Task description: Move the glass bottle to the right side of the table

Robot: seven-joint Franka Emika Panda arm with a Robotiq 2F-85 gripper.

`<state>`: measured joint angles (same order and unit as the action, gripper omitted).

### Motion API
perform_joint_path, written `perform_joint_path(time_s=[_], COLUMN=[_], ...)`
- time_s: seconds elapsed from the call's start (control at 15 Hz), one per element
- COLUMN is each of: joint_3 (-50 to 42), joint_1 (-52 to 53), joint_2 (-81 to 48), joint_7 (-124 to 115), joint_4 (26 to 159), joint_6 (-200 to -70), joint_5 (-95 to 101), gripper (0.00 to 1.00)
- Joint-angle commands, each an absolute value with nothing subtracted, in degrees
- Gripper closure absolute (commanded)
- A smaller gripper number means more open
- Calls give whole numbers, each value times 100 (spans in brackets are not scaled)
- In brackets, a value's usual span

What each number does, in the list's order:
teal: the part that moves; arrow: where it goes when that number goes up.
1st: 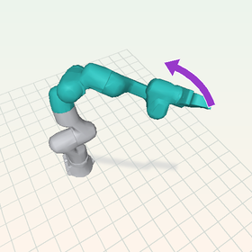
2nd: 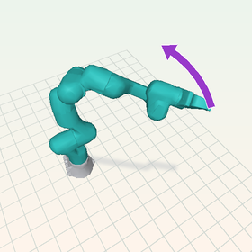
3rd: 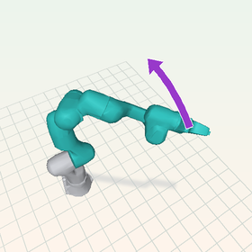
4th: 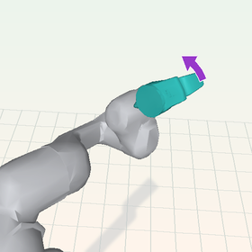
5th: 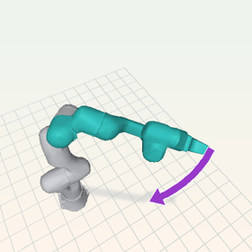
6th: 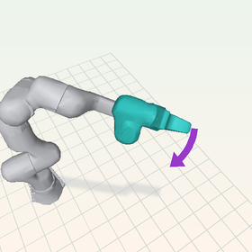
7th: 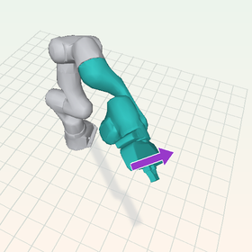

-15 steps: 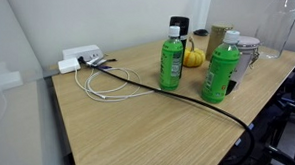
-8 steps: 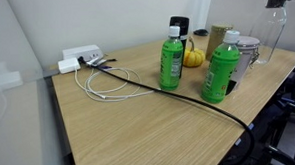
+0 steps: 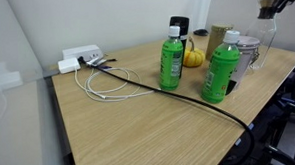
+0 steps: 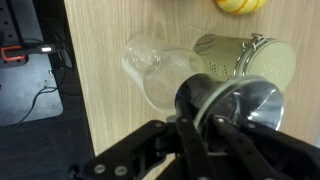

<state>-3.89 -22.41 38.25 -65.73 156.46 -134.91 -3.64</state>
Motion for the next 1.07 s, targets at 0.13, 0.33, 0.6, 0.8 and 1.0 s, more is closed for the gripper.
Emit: perform_joint_path(time_s=[0.13, 0.33, 0.6, 0.8, 1.0], joint_3=[-495, -508, -502, -497, -494], joint_1=[-2299, -2286, -2277, -2280, -2274], joint_2=[3637, 3604, 3592, 3591, 3605], joint_7=[-6482, -6466, -6438, -6428, -6398], joint_4=[15644, 15644, 15652, 15650, 15662], joint_6=[-13679, -13641, -13611, -13606, -13601], joint_5=[-380, -373, -358, -347, -344], gripper=[96, 96, 96, 53, 40])
